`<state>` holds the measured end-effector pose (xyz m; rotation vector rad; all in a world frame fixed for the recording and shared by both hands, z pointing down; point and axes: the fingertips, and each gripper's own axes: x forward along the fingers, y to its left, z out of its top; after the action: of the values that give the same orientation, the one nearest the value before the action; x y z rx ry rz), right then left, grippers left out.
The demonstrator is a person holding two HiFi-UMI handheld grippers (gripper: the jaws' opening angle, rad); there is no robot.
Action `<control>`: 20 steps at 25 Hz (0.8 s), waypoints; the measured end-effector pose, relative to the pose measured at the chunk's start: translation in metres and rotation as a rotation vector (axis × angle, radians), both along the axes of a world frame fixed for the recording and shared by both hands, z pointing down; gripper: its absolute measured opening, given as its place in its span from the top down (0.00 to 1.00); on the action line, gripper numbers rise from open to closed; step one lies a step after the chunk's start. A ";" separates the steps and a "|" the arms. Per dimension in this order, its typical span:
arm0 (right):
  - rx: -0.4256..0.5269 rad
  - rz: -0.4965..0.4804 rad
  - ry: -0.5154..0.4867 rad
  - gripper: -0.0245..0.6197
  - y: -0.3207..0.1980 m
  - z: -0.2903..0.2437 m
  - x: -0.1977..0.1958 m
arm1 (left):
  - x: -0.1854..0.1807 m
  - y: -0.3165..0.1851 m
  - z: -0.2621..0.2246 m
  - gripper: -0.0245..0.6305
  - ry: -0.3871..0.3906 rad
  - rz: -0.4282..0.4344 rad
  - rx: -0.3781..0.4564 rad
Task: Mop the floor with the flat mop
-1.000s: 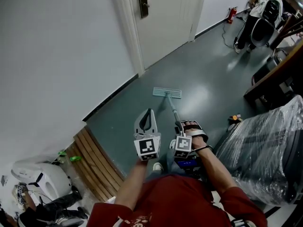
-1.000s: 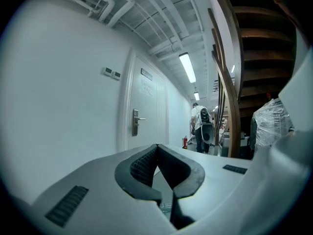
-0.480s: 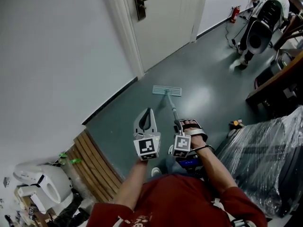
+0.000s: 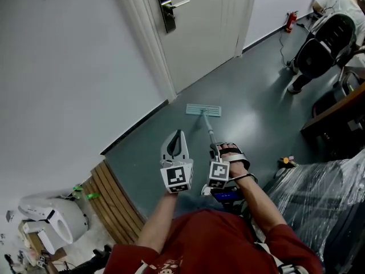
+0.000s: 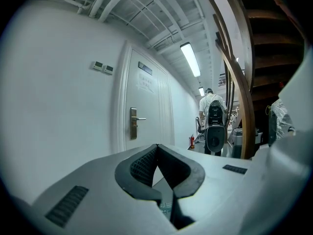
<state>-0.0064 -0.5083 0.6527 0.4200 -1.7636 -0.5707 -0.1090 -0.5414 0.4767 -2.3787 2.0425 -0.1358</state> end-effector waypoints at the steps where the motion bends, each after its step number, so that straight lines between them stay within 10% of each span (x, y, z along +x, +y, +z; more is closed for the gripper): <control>1: 0.002 0.001 0.000 0.77 -0.008 -0.001 0.000 | 0.000 -0.006 0.001 0.94 -0.005 -0.004 -0.003; 20: 0.014 0.062 -0.015 0.78 -0.129 0.006 -0.029 | -0.024 -0.133 0.005 0.94 0.016 0.041 -0.013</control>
<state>-0.0355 -0.6374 0.6585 0.4878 -1.7561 -0.5375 -0.1333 -0.6744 0.4820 -2.4356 2.0041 -0.1312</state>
